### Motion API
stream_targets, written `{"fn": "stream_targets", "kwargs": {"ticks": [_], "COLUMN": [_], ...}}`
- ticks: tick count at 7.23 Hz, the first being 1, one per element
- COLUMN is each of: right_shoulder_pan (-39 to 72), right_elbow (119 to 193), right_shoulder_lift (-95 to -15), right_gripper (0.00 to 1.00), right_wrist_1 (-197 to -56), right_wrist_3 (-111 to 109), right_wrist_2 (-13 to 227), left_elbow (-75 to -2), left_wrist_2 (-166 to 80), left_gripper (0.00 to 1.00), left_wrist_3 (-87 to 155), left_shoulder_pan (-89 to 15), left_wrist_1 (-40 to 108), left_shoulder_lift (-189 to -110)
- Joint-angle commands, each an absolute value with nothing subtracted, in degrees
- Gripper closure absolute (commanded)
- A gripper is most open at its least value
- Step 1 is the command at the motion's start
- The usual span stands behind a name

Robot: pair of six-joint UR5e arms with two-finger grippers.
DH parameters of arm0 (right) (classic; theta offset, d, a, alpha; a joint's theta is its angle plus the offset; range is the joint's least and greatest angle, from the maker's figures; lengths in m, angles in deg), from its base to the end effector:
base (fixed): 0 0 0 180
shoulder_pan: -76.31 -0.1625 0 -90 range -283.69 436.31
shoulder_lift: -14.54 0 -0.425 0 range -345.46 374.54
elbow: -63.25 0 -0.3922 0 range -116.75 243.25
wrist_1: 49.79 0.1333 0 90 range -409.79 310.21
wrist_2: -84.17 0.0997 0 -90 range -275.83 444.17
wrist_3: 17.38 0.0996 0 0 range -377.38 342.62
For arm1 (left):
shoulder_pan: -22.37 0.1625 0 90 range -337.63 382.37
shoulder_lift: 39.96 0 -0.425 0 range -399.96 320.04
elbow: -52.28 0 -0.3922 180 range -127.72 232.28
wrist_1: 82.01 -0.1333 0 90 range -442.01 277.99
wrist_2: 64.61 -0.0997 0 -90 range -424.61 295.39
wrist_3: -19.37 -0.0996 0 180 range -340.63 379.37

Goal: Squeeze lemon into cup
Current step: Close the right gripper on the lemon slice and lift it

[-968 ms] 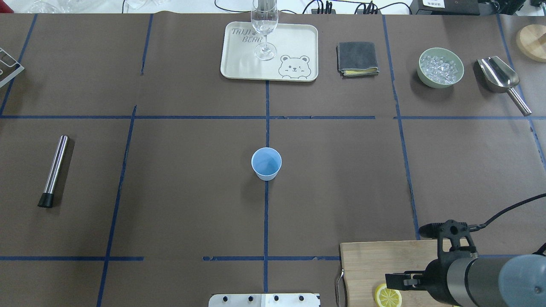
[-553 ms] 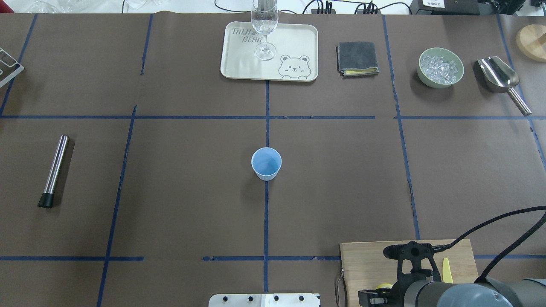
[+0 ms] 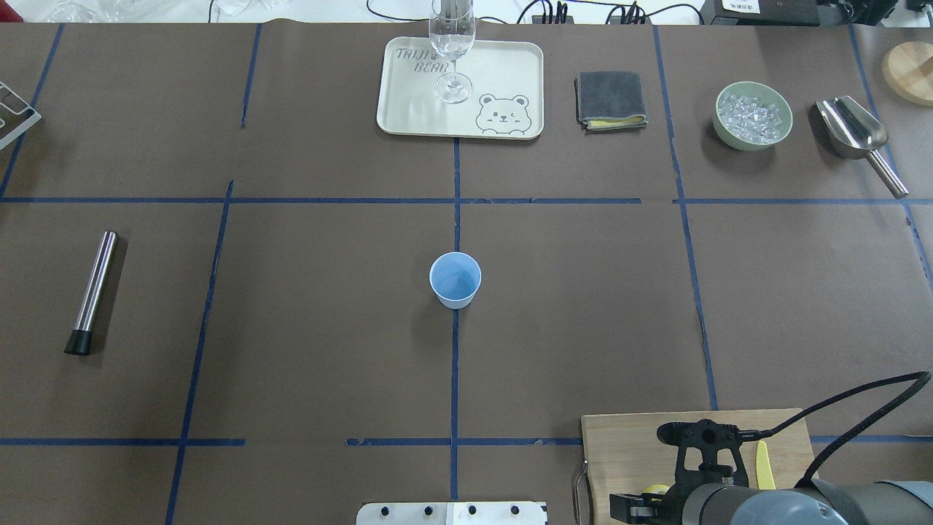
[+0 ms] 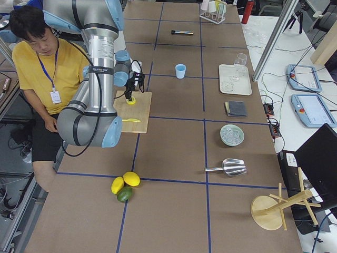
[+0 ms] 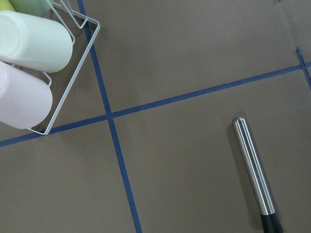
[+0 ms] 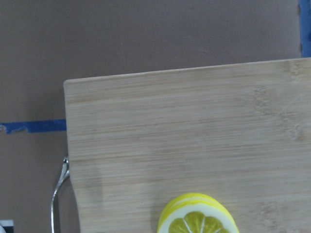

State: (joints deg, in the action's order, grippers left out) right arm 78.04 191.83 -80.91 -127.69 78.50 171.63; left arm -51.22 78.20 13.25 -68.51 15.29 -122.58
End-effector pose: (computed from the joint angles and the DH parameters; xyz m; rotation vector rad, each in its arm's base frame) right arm -0.4329 -0.1247 0.3705 -0.0105 -0.7906 0.0861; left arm -0.0608 -0.4454 0.5776 0.2733 0.9034 0.1925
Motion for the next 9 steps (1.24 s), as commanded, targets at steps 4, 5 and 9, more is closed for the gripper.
{"fn": "stream_targets", "kwargs": {"ticks": [4,5,9], "right_shoulder_pan": [77.99,78.16,78.16], "right_elbow": [190.43,190.25,188.76], "right_shoulder_lift": [-83.37,-83.20,-82.67], "right_gripper": [0.06,0.08,0.15], "right_wrist_1": [-123.09,-123.27,-123.27], "right_wrist_3": [79.30,79.30,79.30], "right_wrist_2": [171.80,171.89,172.06], "left_elbow": [-52.04,-52.04,-52.13], "left_wrist_2": [78.21,78.21,78.21], "left_gripper": [0.00,0.00,0.00], "left_wrist_3": [13.48,13.40,13.40], "left_shoulder_pan": [-68.60,-68.60,-68.60], "left_wrist_1": [15.20,15.20,15.20], "left_shoulder_lift": [-122.58,-122.58,-122.49]}}
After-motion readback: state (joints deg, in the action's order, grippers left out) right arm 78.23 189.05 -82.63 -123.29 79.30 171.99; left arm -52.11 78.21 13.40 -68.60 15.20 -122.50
